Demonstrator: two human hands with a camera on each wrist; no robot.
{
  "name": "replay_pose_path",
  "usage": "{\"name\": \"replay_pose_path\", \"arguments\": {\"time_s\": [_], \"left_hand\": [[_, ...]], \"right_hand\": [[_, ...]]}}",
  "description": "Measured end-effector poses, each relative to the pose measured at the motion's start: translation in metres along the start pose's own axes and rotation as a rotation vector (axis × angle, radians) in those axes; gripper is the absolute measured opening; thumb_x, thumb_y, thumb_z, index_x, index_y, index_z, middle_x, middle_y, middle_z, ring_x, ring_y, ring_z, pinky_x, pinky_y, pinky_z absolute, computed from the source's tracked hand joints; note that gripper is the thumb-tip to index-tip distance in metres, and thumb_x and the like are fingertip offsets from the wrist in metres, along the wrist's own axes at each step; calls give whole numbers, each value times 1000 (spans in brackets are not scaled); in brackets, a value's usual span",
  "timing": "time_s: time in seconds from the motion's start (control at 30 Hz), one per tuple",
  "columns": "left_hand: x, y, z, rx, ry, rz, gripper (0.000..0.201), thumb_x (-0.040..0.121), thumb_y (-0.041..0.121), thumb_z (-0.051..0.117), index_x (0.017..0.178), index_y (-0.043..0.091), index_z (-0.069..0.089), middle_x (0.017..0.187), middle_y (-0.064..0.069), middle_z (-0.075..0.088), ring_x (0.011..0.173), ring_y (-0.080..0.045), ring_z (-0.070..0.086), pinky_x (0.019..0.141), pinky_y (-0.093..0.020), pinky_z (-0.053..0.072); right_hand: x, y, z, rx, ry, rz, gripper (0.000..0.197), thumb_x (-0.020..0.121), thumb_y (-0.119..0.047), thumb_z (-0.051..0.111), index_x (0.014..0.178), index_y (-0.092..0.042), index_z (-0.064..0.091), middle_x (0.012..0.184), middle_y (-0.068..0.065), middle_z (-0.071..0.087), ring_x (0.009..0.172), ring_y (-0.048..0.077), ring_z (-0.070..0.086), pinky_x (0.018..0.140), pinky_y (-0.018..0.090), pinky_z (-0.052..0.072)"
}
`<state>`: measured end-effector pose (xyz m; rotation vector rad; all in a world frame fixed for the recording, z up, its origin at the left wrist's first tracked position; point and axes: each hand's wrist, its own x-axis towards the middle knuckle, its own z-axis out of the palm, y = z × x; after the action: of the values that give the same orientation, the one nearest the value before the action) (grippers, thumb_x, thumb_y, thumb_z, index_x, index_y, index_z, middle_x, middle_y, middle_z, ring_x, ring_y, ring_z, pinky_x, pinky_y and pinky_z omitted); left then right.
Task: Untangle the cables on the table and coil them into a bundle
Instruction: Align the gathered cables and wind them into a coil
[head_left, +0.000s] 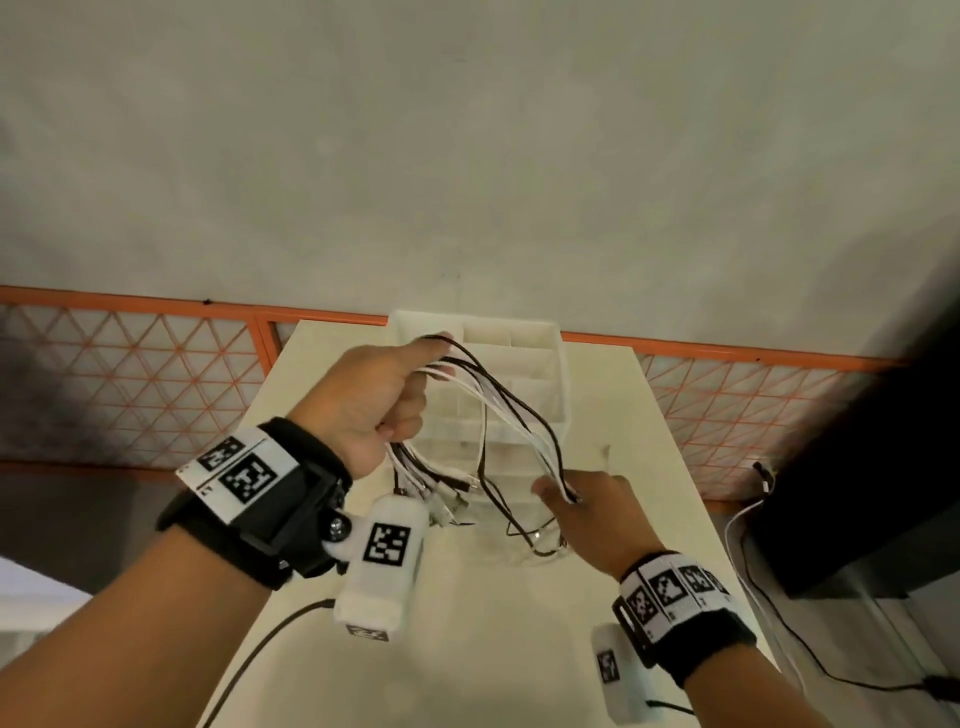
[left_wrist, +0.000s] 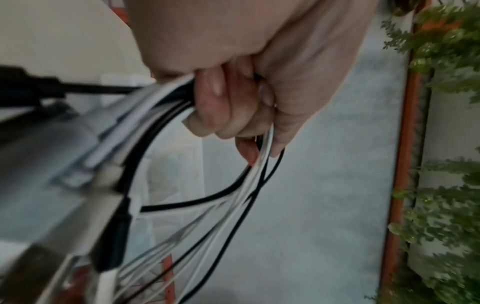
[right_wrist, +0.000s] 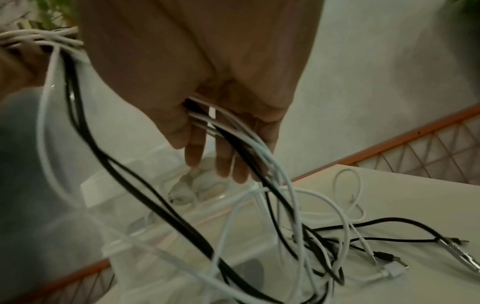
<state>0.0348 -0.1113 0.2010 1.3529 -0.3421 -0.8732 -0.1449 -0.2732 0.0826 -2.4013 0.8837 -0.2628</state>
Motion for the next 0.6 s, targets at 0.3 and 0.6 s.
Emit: {"name": "replay_pose_path", "arguments": {"time_s": [0.3,0.6], "left_hand": [[-4,-28,-19,502,180,4,39,85,43,70,76,6,75,55,-2,24,46,-17,16,46,-25,14],[-10,7,-9,-109,29,27,44,89,20,68,52,26,45,48,8,16,40,-10,10,39,-22,9]], "right_hand": [[2,-23,-78,384,678,-67,14,87,-21,70,98,-29,75,91,-14,73,81,4,68,70,24,53],[-17,-4,-1,211,-24,361,52,100,-53,44,116,-10,67,110,18,69,102,33,60,83,33,40]]}}
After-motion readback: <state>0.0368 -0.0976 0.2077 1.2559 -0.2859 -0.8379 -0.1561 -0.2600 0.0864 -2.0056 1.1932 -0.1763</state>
